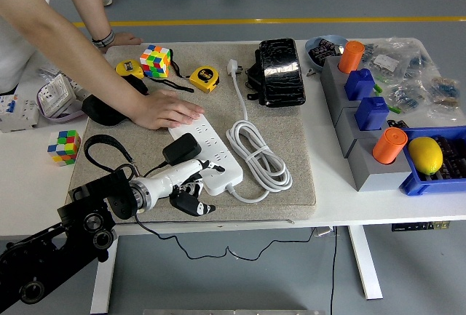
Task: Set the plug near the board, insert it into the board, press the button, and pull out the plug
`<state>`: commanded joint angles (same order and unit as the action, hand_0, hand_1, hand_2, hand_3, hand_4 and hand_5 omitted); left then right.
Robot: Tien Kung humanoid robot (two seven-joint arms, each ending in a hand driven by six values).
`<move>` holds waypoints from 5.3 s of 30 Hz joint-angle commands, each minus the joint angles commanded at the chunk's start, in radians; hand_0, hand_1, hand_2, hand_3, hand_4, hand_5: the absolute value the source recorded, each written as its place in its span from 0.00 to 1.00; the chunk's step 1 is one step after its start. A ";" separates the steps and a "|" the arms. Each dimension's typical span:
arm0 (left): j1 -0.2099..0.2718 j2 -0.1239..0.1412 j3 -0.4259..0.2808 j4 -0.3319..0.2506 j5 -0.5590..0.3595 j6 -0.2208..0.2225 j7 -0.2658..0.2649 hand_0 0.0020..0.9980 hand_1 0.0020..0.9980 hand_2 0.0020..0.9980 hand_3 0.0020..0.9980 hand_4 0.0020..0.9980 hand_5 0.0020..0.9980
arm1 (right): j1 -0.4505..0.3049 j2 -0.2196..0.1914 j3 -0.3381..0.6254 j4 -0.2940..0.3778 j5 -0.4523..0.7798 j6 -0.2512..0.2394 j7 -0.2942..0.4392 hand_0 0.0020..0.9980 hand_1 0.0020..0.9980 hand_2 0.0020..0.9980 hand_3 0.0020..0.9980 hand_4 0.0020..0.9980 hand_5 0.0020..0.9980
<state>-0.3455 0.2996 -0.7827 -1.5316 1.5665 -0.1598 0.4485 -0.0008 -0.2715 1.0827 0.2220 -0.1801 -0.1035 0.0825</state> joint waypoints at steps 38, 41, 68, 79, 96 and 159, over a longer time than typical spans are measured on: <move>0.027 0.000 0.001 0.078 -0.269 0.307 -0.339 0.12 0.05 0.19 0.61 0.73 0.18 | 0.000 0.008 0.023 0.001 -0.011 -0.001 0.001 0.49 0.54 0.52 0.51 0.81 0.34; 0.030 -0.003 0.010 0.101 -0.354 0.387 -0.425 0.17 0.12 0.23 0.54 0.75 0.23 | 0.000 0.009 0.022 0.001 -0.011 0.000 0.000 0.49 0.54 0.53 0.51 0.81 0.34; 0.034 -0.009 0.016 0.159 -0.479 0.440 -0.498 0.21 0.18 0.26 0.46 0.76 0.26 | -0.002 0.008 0.026 0.001 -0.012 -0.002 0.000 0.49 0.54 0.52 0.51 0.81 0.34; 0.038 -0.003 0.003 0.121 -0.429 0.405 -0.450 0.21 0.17 0.27 0.47 0.78 0.27 | -0.003 0.005 0.025 0.001 -0.011 -0.002 0.000 0.49 0.54 0.52 0.51 0.81 0.34; 0.011 0.014 -0.013 -0.042 -0.060 0.001 -0.008 0.07 0.08 0.16 0.92 0.60 0.00 | 0.000 -0.002 0.011 0.002 -0.009 -0.003 0.000 0.49 0.54 0.52 0.51 0.81 0.34; 0.032 -0.009 -0.064 0.120 -0.129 0.495 -0.453 0.20 0.17 0.31 0.55 0.82 0.25 | -0.005 0.007 0.032 0.004 -0.019 -0.002 0.002 0.49 0.54 0.52 0.51 0.81 0.34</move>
<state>-0.3135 0.2903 -0.8462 -1.4112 1.4374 0.3352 -0.0042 -0.0060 -0.2646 1.1147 0.2255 -0.1992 -0.1052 0.0840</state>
